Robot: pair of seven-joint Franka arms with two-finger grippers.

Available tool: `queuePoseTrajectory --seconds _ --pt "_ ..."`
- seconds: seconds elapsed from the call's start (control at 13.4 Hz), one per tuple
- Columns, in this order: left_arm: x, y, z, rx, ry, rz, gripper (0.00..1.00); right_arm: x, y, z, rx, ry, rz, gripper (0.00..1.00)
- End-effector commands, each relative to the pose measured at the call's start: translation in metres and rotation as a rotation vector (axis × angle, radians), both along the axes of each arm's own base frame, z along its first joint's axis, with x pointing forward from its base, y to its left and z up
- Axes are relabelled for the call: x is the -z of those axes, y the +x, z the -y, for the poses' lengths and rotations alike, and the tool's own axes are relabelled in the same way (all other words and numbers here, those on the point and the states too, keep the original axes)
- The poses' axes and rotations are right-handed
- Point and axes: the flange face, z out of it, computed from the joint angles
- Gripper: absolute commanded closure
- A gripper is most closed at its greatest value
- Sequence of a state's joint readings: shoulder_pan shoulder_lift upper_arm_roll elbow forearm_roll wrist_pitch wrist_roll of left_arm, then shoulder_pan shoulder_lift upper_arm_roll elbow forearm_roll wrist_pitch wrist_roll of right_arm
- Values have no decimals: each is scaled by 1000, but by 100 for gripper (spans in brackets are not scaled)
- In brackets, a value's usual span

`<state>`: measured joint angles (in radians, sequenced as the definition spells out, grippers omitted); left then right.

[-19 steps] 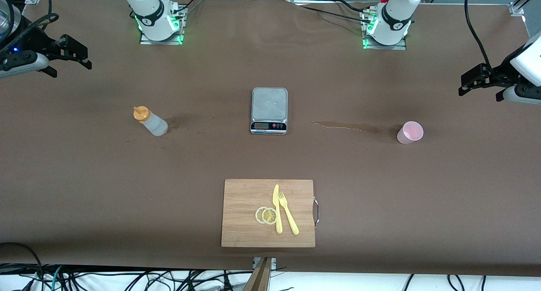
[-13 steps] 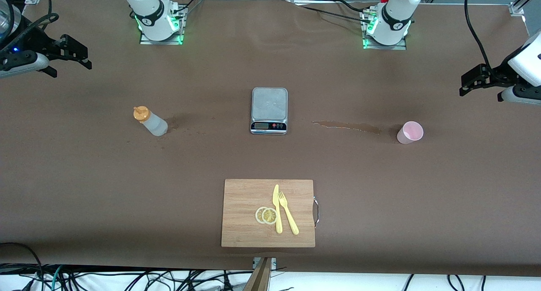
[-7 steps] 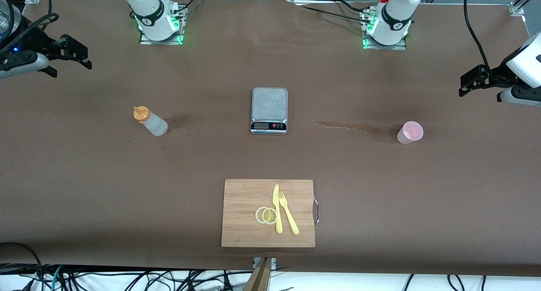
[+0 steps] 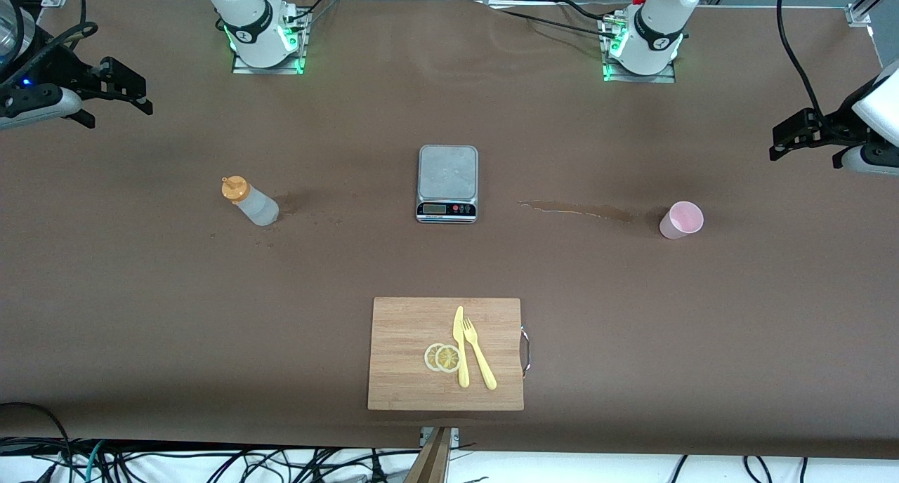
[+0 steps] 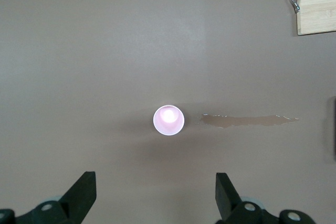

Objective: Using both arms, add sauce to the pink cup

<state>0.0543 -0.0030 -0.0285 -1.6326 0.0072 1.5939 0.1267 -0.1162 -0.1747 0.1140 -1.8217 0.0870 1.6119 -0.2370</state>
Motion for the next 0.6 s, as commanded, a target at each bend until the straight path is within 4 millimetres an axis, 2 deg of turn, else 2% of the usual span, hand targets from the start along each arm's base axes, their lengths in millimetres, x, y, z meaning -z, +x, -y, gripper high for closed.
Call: queuePoseTrajectory --seconds 0.0,0.15,0.52 --pt "-1 -1 -13 -26 24 1 0 -4 -5 1 1 16 -1 0" --pt "11 3 -17 -27 22 -20 0 -4 -5 2 2 17 1 0" --pt "11 3 -12 -12 22 -30 0 -5 -5 1 1 18 4 0"
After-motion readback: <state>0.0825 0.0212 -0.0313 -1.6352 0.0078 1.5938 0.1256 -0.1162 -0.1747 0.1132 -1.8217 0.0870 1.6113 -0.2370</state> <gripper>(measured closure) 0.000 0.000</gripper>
